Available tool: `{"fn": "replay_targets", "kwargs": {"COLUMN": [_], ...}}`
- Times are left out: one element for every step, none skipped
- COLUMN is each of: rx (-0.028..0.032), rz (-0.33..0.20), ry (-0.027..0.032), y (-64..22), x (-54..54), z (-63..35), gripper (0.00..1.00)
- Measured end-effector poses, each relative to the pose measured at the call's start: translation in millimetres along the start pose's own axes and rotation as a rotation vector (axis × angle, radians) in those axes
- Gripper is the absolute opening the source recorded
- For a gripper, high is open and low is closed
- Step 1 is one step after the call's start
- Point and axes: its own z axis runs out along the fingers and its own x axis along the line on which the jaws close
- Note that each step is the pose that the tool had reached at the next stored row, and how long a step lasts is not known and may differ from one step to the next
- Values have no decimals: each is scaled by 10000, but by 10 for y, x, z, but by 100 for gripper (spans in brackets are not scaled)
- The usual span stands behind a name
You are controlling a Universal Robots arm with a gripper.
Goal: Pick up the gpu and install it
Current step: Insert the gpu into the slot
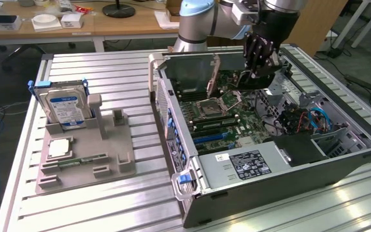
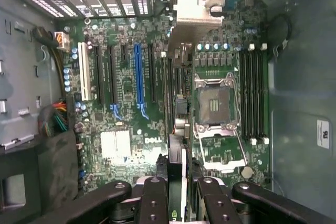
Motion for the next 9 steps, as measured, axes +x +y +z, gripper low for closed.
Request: {"fn": "replay_targets", "kwargs": {"rx": [0,-1,0,1,0,-1,-1,-1,-2], "rz": [-3,-5,-8,-9,-13,-15,-19,-30,-62], "ry": [1,1,-1,-3,-1,-1,0,-1,-2], "y": [13,30,45,55,59,61,62,63,65], "x": [1,2,4,10,22,38,54,65,70], "z": [0,1,2,2,1,0,-1,0,4], "gripper": [26,26,26,26,26,26,26,26,26]}}
